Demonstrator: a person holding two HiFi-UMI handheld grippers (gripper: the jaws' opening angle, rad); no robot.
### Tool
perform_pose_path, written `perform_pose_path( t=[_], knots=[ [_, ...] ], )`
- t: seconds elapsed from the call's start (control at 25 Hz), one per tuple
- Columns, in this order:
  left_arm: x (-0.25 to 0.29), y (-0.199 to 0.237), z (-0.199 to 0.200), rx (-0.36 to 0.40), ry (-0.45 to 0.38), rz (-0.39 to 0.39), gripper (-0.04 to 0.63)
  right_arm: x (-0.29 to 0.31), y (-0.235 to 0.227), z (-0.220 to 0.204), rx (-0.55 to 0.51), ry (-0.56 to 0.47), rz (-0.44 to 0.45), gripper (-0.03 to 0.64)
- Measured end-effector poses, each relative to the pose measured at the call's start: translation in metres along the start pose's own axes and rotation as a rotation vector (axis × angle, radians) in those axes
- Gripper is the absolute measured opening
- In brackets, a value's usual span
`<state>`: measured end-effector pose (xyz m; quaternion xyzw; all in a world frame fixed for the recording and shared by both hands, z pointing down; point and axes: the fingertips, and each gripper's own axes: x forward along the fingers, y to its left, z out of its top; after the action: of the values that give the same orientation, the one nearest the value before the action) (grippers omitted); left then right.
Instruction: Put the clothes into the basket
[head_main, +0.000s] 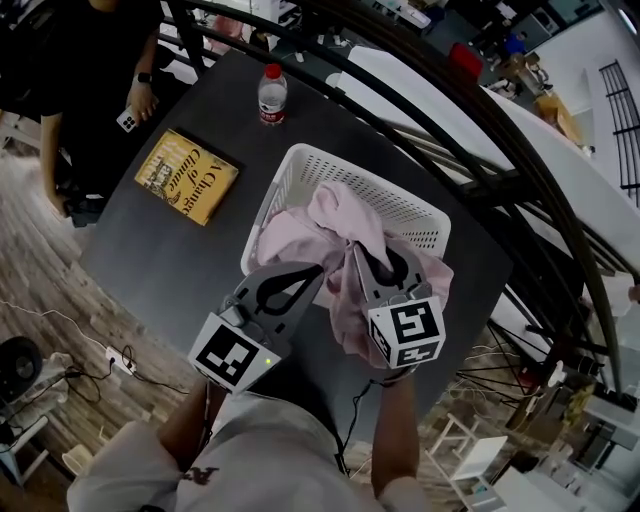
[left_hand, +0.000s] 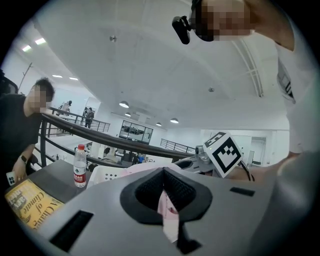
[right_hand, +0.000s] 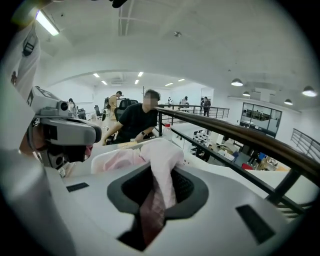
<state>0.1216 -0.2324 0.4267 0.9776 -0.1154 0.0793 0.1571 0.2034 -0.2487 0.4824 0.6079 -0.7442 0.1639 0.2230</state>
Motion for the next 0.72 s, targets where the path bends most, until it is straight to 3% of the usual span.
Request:
perform_pose_path(
  t=[0.72],
  knots=[
    [0.006, 0.009, -0.009, -0.022, 0.020, 0.003, 0.005, 0.066, 0.008, -0.037, -0.055, 0.252, 0.175, 0.080]
  ],
)
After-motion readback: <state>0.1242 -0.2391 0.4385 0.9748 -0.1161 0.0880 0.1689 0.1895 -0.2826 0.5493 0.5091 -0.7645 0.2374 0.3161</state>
